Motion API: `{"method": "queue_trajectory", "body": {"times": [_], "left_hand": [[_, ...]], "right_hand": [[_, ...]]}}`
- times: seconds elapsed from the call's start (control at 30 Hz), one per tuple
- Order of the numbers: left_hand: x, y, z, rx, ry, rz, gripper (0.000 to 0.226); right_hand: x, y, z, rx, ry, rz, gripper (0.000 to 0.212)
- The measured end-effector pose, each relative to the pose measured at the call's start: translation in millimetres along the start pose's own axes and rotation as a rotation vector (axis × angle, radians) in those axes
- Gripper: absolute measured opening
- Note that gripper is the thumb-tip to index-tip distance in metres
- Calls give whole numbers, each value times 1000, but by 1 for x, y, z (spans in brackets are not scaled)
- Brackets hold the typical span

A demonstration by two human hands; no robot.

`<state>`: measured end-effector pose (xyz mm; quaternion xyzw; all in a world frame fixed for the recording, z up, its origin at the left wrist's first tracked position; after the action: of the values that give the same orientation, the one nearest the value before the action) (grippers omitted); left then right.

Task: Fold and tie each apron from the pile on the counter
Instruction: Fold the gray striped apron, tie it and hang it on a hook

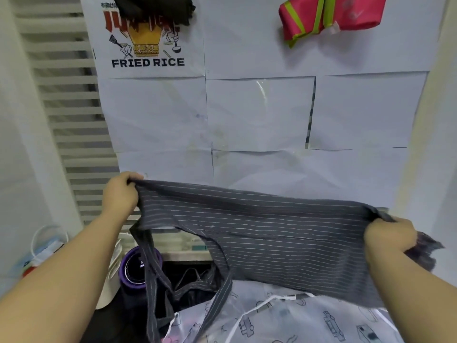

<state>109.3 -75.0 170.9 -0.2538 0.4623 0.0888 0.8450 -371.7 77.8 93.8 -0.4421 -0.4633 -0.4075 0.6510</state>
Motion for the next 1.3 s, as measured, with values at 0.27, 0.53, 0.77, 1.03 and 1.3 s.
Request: {"method": "queue_trajectory", "body": {"times": [0.27, 0.53, 0.77, 1.03, 1.3], "left_hand": [[-69, 21, -8, -6, 258, -282, 13], [-139, 71, -25, 225, 233, -611, 5], [-163, 84, -14, 376, 298, -611, 24], [-150, 111, -20, 646, 236, -566, 30], [-141, 144, -36, 576, 355, -538, 19]], "right_hand": [[-17, 38, -25, 702, 768, 180, 40], [125, 148, -41, 1356, 25, 694, 94], [183, 132, -55, 800, -189, 853, 29], [196, 108, -54, 656, -322, 732, 27], [191, 110, -49, 617, -464, 596, 23]]}}
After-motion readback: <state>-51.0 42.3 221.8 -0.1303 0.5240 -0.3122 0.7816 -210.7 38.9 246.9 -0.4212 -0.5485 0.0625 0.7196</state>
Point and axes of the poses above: each hand's wrist, its own y-axis away from the middle knuckle, its own z-axis out of the back of the hand, x = y × z, the point moved 1 cm from there along -y, towards the middle knuckle, and after that the axes turned 10 degrees about z, right-handed, at the moved point
